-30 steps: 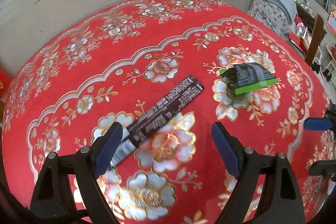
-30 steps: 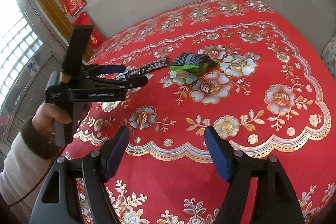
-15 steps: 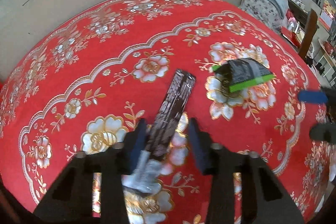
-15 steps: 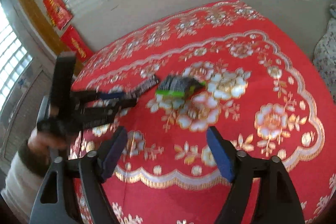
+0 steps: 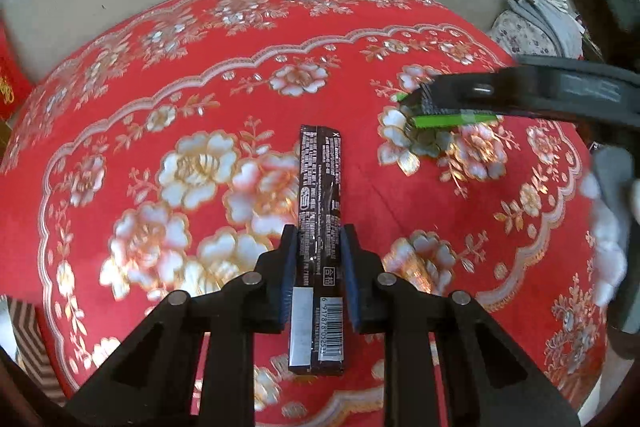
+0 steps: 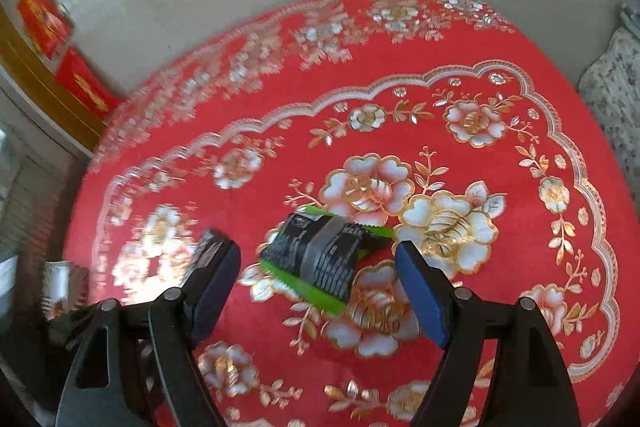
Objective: Organize snacks
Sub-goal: 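Grasp the dark chocolate stick with the left tool while the right tool grasps the green-edged packet, then carry the chocolate stick and green-edged packet over the tray and open both tools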
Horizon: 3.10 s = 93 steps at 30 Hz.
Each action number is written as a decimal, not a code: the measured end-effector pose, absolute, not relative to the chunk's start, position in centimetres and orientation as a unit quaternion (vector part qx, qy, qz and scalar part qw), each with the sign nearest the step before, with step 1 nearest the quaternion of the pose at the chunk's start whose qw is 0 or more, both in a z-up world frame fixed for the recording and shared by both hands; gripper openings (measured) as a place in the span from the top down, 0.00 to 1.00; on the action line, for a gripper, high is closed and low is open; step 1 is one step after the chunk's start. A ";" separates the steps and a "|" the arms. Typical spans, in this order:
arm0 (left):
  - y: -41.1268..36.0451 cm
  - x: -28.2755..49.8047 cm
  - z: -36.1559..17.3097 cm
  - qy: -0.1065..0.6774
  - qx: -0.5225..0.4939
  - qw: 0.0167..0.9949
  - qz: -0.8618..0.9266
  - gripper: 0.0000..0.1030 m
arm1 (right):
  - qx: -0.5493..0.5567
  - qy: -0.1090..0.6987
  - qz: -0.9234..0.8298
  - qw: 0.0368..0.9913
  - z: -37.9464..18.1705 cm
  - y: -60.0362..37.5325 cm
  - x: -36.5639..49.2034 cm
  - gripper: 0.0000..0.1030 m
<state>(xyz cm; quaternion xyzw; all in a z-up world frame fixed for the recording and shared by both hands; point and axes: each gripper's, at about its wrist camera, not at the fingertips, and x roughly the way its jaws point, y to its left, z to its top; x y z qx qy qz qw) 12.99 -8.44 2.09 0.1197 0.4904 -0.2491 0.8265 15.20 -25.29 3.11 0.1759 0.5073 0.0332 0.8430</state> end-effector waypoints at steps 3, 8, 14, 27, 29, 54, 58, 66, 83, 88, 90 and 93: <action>-8.3 12.3 2.1 0.491 0.117 0.828 -0.244 0.77 | 0.170 0.507 0.043 0.844 2.3 -24.8 15.4 0.28; -7.6 11.4 2.1 0.492 0.104 0.833 -0.233 0.77 | 0.147 0.488 0.067 0.858 2.1 -24.8 13.8 0.57; -7.0 9.2 2.1 0.492 0.086 0.838 -0.221 0.77 | 0.140 0.471 0.084 0.867 2.5 -24.5 9.7 0.57; -4.0 2.3 2.1 0.480 0.053 0.856 -0.184 0.77 | 0.100 0.442 0.151 0.878 3.7 -19.9 -0.1 0.57; -3.6 1.2 2.1 0.475 0.057 0.860 -0.176 0.77 | 0.100 0.443 0.159 0.877 3.5 -19.2 -1.0 0.57; 0.4 -4.5 3.7 0.422 0.060 0.897 -0.119 0.79 | 0.076 0.427 0.205 0.878 5.4 -14.7 -4.4 0.57; 1.4 -4.5 4.0 0.416 0.058 0.901 -0.108 0.79 | 0.071 0.427 0.212 0.876 5.6 -13.7 -4.4 0.57; 2.8 -4.9 4.4 0.410 0.051 0.905 -0.101 0.79 | 0.059 0.429 0.220 0.874 5.8 -12.0 -4.5 0.57; 7.6 -5.6 7.4 0.375 0.029 0.925 -0.063 0.79 | 0.032 0.420 0.261 0.868 7.3 -6.9 -3.7 0.57; 10.1 -5.9 8.7 0.360 0.022 0.932 -0.040 0.79 | 0.021 0.414 0.281 0.865 8.0 -4.5 -3.3 0.57; 11.2 -6.0 9.1 0.355 0.019 0.934 -0.029 0.79 | 0.015 0.411 0.289 0.864 8.3 -3.4 -3.2 0.57; 12.8 -6.2 9.5 0.349 0.014 0.937 -0.013 0.79 | 0.009 0.408 0.305 0.861 8.8 -1.8 -2.9 0.57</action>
